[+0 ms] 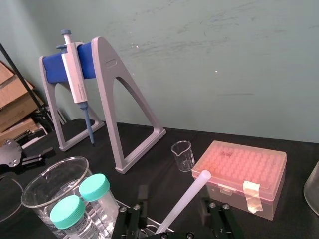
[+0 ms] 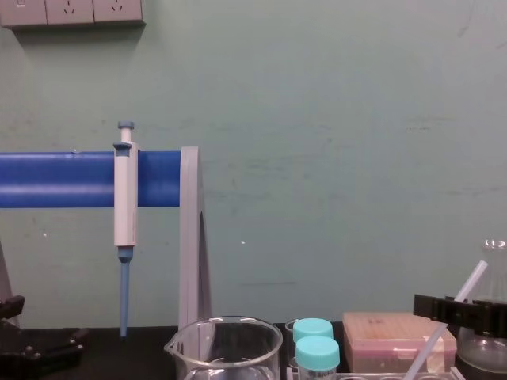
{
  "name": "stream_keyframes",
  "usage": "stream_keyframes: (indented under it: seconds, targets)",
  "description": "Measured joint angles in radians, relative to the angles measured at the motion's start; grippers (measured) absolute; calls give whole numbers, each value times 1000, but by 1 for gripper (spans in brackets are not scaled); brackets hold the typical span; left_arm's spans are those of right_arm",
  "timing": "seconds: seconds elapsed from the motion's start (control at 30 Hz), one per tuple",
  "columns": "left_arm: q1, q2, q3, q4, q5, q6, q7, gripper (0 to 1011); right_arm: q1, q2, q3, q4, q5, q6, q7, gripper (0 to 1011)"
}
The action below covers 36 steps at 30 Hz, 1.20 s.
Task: Pick up the stirring rod with one hand, then place it down.
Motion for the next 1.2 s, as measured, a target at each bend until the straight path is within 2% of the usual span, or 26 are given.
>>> stream_keyframes:
  seconds: [0.6, 0.83, 1.2]
  targets:
    - [0, 0, 0, 0, 0, 0, 0, 1000, 0, 0, 0, 0, -1, 0, 0, 82]
    - [0, 0, 0, 0, 0, 0, 0, 1000, 0, 0, 0, 0, -1, -3, 0, 79]
    - [0, 0, 0, 0, 0, 0, 0, 1000, 11, -11, -11, 1, -3, -60, 27, 79]
